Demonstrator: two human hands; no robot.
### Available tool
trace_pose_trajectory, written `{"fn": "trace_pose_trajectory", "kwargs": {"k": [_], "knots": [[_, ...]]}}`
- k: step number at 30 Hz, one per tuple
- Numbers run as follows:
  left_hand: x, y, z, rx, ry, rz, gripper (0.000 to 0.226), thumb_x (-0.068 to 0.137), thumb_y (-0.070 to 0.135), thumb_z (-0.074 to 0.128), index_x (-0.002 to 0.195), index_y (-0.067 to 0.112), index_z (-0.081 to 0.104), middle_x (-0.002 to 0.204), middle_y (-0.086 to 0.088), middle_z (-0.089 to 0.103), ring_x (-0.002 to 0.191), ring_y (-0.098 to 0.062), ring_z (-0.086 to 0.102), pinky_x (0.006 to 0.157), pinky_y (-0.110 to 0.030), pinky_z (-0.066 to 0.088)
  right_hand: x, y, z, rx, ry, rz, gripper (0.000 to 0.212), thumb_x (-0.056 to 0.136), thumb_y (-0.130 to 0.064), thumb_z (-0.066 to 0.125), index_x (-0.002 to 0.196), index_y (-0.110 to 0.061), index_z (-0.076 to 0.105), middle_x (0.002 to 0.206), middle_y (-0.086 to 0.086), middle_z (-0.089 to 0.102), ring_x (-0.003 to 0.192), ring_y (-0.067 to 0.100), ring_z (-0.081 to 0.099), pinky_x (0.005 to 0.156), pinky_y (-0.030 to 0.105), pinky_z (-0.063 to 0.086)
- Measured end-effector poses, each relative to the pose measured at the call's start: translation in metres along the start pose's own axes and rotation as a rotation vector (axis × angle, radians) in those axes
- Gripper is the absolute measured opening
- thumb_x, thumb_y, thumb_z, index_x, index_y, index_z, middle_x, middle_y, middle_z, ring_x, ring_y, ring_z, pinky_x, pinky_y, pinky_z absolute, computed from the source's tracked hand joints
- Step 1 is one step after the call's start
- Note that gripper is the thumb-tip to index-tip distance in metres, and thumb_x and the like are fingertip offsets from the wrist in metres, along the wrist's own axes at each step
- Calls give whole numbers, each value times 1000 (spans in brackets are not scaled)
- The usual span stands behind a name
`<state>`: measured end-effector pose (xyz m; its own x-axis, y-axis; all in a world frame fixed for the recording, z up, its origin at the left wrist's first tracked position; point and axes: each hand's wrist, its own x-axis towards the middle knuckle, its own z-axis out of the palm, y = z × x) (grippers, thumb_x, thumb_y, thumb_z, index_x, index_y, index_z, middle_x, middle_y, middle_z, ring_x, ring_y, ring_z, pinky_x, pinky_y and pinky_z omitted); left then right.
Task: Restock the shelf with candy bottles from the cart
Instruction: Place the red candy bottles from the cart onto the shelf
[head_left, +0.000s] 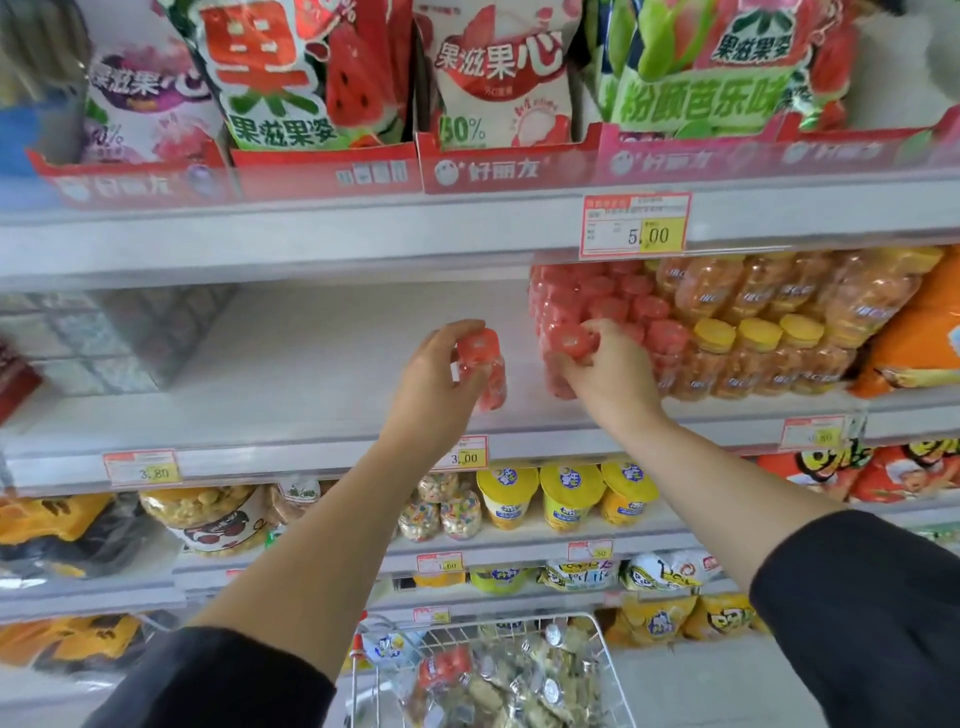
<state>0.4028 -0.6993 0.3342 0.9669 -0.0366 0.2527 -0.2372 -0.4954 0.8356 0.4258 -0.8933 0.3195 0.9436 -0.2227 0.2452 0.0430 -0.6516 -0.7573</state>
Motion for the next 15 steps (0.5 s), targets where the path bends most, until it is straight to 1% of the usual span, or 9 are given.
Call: {"fn": "trace_pose_trajectory", "kwargs": {"k": [2,3,5,7,9,11,12,13,15], "knots": [[7,-2,3,1,-14,-2,42,93,13,62,132,27,55,125,5,60,111,-8,57,94,-21,41,2,1,0,2,-21,-1,51,86,-34,73,129,-12,55,82,-4,70,83,19,69,71,29,48],[10,-3,4,10,-27,0,43,93,12,62,132,27,55,126,5,60,113,-9,57,95,-23,42,0,1,-1,8,-36,-10,56,87,-32,73,134,-12,51,84,-2,72,83,18,70,75,31,51],[16,-6,6,39,-56,3,43,93,13,61,132,29,54,127,5,60,115,-12,56,98,-28,44,-11,3,-8,26,-69,-49,67,88,-28,72,145,-12,40,79,-6,73,74,9,68,75,30,52],[20,-10,7,61,-77,-1,43,94,12,60,133,28,53,127,3,60,116,-13,57,101,-31,44,-28,11,-17,-29,-91,-119,71,90,-25,70,150,-15,34,84,-12,71,73,3,63,73,26,48],[22,-15,9,83,-95,-2,43,95,11,59,134,28,53,127,3,61,116,-14,57,101,-31,45,-46,23,-24,-167,-148,-217,60,92,-25,66,146,-22,41,102,-9,69,89,10,63,81,32,50],[22,-19,11,108,-115,8,43,95,11,58,133,28,53,127,4,62,115,-13,58,98,-27,43,-53,32,-24,-369,-240,-373,45,93,-25,62,137,-20,53,120,-2,65,112,20,56,94,36,46],[22,-21,11,118,-120,13,43,95,11,58,133,29,53,127,5,62,115,-13,58,97,-26,43,-53,34,-21,-449,-288,-438,42,94,-26,60,135,-18,55,128,0,62,119,22,51,100,37,42],[23,-21,12,126,-120,19,43,95,10,58,133,29,53,127,5,62,114,-13,58,97,-28,44,-52,36,-17,-496,-329,-462,43,95,-29,58,136,-17,54,134,1,59,125,24,48,105,37,39],[24,-23,12,135,-120,30,43,94,10,58,132,29,54,126,6,62,114,-13,59,99,-32,47,-49,33,-9,-534,-361,-437,47,98,-34,51,142,-18,47,145,0,50,134,24,41,112,38,33]]}}
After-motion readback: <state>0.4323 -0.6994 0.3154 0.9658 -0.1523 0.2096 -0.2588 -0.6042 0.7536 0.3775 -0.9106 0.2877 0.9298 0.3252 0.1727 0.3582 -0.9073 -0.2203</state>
